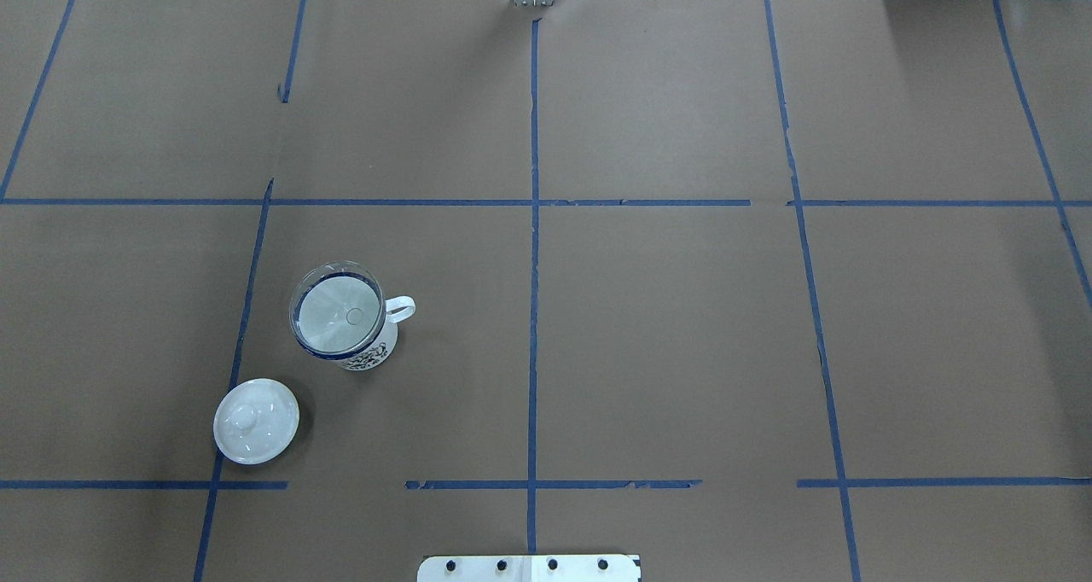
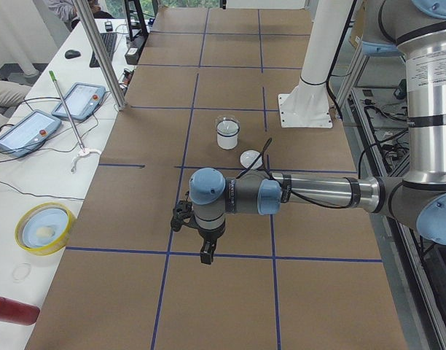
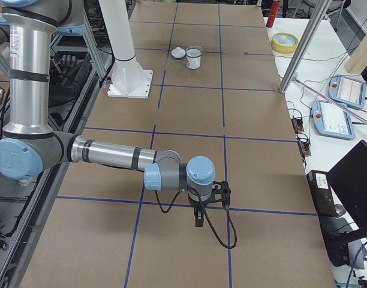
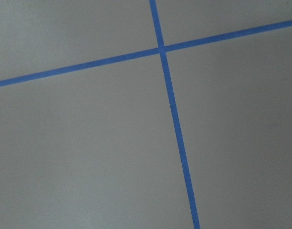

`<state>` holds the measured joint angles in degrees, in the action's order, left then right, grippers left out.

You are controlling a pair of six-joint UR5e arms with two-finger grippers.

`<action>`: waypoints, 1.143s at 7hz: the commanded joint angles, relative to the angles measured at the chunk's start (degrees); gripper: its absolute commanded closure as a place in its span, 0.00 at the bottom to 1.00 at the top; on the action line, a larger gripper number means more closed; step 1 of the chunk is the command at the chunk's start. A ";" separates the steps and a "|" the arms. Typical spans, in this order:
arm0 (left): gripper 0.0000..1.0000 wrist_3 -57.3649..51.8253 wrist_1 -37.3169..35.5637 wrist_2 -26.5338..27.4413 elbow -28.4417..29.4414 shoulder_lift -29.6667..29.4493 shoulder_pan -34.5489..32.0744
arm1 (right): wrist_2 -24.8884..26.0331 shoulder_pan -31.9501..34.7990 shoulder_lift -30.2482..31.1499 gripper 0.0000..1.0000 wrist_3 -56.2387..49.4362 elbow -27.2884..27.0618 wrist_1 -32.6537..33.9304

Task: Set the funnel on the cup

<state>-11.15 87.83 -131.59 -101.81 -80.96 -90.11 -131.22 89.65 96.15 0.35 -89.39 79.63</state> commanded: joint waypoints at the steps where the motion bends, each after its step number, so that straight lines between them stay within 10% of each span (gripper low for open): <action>1: 0.00 -0.10 0.15 -0.07 0.65 -0.25 -0.07 | 0.00 0.00 0.00 0.00 0.00 0.00 0.00; 8: 0.00 -0.19 0.15 0.02 -1.99 0.19 -0.15 | 0.00 0.00 0.00 0.00 0.00 0.00 0.00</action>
<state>-11.34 87.99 -131.64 -103.82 -80.89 -90.26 -131.22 89.65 96.15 0.35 -89.39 79.63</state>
